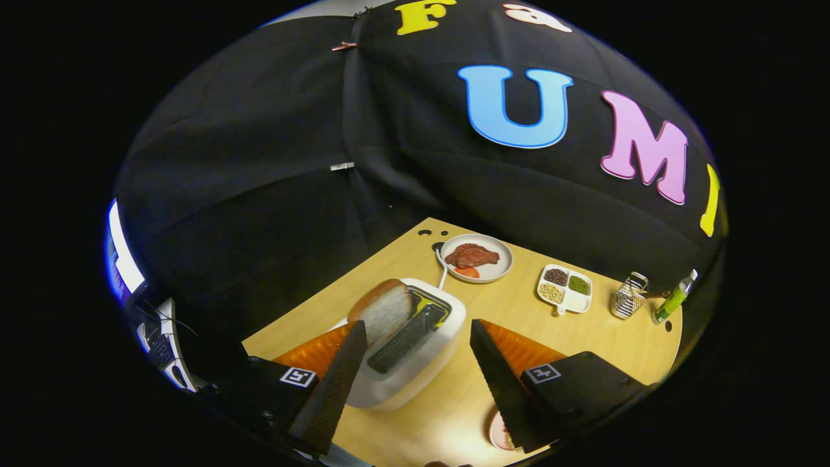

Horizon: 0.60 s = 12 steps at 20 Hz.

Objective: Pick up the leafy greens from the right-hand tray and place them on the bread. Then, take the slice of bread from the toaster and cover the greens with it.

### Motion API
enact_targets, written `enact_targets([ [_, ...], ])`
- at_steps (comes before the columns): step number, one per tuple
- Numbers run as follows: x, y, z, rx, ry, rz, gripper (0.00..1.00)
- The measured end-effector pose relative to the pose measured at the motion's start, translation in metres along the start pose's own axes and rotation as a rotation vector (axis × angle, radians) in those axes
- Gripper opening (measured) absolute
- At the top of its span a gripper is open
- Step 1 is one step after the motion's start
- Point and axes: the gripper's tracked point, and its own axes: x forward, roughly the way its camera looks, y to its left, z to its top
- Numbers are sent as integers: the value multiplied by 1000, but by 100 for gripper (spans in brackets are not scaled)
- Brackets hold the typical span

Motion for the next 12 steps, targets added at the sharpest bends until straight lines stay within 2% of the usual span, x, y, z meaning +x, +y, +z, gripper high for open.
enact_targets([
  [6,47,34,4,-10,12,-13,100],
  [9,73,31,-6,-21,31,-62,100],
  [12,87,27,-18,15,63,-88,95],
])
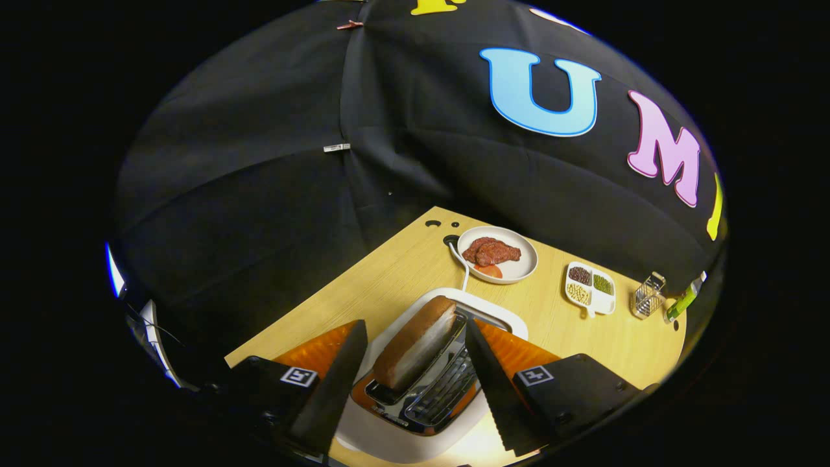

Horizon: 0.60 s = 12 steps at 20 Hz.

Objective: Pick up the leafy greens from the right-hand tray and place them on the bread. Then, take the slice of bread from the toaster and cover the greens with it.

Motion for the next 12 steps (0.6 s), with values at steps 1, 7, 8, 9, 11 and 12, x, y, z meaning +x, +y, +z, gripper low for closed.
enact_targets([
  [1,3,-2,0,12,9,-12,92],
  [7,4,-6,-6,63,46,-48,34],
  [8,4,-7,-8,89,52,-52,24],
  [9,3,-6,-8,125,57,-46,21],
  [11,0,1,-5,159,72,-6,17],
  [12,-3,1,-1,159,65,8,15],
])
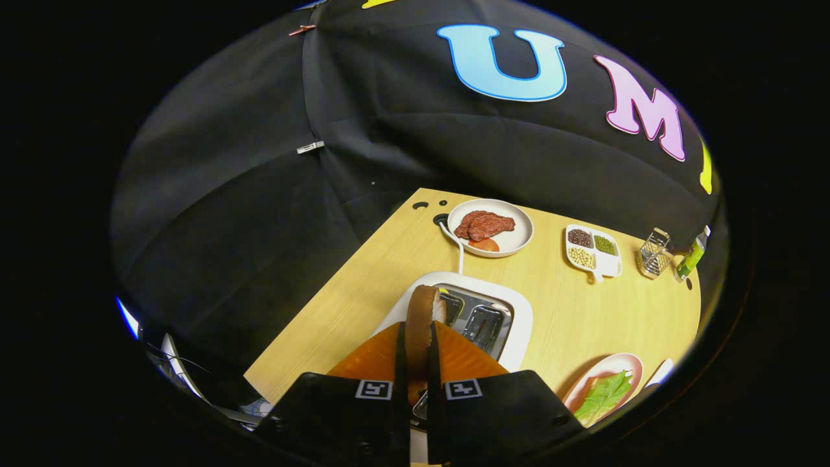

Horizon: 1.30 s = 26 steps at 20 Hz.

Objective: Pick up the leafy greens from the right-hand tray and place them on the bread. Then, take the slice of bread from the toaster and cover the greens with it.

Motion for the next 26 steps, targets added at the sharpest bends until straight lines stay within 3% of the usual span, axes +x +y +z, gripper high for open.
enact_targets([
  [8,-49,-11,54,59,-116,76,13],
  [14,-93,-85,96,182,-209,38,13],
  [19,-121,-170,79,243,-232,-61,13],
  [26,-129,-253,-17,365,-127,-140,13],
])
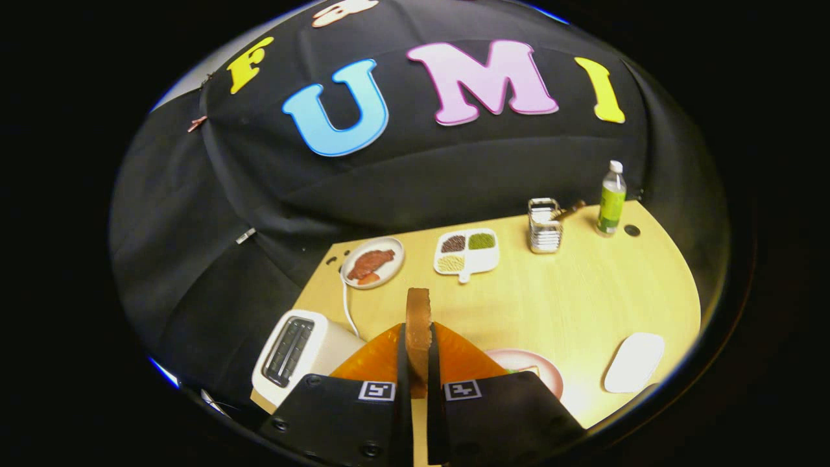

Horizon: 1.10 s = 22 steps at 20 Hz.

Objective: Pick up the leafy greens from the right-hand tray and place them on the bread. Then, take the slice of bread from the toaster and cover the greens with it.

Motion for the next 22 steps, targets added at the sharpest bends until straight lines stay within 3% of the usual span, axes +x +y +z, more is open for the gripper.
enact_targets([
  [6,12,-51,-67,80,117,-75,13],
  [15,20,-102,-92,121,154,-175,13],
  [17,16,-115,-97,106,165,-211,18],
  [19,8,-134,-101,55,168,-291,38],
  [22,-5,-142,-100,5,162,-316,80],
])
